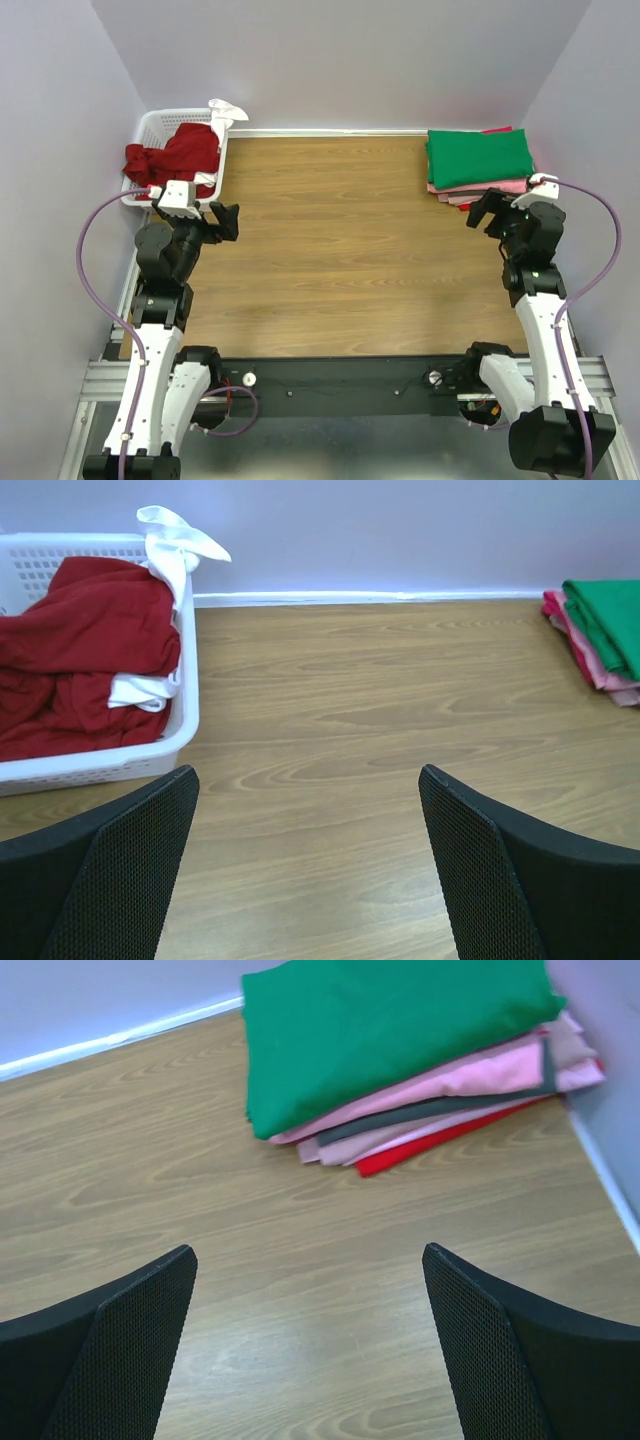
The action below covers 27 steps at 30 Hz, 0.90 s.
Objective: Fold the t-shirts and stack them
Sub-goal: Grab the tshirt from the pile
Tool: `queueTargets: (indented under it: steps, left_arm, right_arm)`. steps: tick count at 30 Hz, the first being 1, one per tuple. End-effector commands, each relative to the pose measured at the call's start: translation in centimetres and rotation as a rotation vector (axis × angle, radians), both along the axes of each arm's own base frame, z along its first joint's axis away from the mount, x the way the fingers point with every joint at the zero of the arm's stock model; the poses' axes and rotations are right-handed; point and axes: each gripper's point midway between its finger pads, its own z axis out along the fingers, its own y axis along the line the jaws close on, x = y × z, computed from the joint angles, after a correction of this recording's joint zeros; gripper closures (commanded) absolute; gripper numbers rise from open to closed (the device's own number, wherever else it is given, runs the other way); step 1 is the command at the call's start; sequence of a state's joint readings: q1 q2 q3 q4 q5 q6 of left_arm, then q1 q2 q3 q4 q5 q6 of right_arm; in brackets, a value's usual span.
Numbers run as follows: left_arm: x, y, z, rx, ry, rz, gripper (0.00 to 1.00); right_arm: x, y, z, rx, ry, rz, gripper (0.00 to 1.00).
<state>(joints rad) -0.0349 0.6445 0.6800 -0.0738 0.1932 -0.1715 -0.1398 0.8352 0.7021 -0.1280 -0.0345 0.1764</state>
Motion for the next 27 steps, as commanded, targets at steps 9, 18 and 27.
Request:
queueTargets:
  steps: [9, 18, 27]
  left_arm:
    - [3.6, 1.8, 5.6, -0.184, 0.021, 0.154, 0.02]
    - [10.8, 7.4, 6.0, -0.301, 0.204, 0.301, 0.05]
    - [18.6, 13.8, -1.1, -0.292, 0.404, 0.496, 0.17]
  right_arm:
    - [-3.5, 8.3, -3.1, -0.222, 0.024, 0.683, 0.00]
    - [-4.0, 8.4, -2.8, -0.236, 0.020, 0.692, 0.00]
    - [-4.0, 8.5, -2.9, -0.227, 0.034, 0.699, 0.00]
